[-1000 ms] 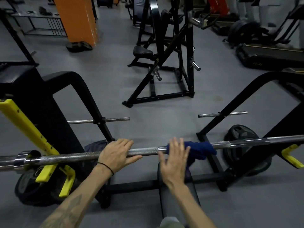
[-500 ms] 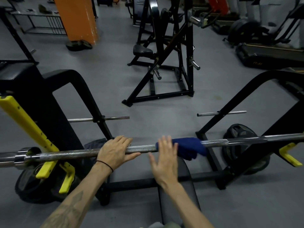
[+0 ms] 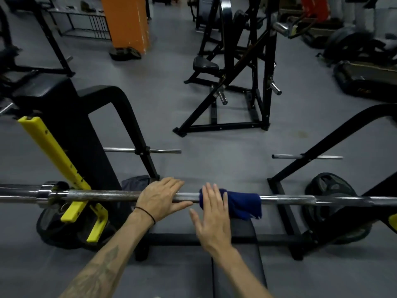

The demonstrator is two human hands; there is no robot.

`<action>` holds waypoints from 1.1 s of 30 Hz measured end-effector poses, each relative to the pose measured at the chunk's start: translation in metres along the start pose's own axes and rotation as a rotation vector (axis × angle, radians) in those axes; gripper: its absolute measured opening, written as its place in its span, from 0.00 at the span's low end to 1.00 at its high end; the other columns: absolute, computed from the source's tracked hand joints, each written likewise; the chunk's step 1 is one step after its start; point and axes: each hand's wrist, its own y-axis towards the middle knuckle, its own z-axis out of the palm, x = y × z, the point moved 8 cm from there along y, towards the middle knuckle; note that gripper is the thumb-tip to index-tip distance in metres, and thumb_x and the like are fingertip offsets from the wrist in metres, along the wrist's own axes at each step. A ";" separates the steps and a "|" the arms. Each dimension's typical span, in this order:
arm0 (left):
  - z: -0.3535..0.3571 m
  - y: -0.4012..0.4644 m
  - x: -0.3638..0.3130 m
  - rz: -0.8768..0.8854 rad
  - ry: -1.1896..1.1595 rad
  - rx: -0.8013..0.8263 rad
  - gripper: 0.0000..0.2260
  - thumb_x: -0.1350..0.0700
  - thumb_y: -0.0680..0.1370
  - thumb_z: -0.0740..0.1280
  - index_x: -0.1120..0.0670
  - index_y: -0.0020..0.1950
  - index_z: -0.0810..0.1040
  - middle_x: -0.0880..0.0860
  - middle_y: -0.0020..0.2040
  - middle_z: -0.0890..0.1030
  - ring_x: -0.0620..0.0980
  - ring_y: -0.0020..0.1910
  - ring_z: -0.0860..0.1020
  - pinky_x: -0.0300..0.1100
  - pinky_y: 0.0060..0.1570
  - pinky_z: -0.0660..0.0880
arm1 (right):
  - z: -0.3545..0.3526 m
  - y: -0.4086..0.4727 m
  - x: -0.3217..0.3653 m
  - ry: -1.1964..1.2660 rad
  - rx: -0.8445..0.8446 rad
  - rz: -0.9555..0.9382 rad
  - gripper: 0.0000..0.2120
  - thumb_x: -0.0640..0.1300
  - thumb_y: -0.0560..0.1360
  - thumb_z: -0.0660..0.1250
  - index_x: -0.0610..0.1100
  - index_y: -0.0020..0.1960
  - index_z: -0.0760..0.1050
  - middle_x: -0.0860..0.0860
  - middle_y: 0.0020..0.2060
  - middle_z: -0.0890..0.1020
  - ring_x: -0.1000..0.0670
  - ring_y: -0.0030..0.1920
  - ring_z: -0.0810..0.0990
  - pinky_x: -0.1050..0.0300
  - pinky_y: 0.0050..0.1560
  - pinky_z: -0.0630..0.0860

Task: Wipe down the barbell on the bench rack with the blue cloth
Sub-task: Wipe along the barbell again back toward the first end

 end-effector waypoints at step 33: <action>-0.023 -0.050 0.061 0.083 0.048 -0.056 0.22 0.34 0.80 0.57 0.51 0.44 0.76 0.50 0.39 0.75 0.51 0.36 0.75 0.45 0.36 0.72 | -0.019 -0.008 -0.043 -0.129 -0.170 0.322 0.36 0.64 0.85 0.49 0.35 0.73 0.73 0.39 0.73 0.74 0.39 0.76 0.68 0.44 0.80 0.53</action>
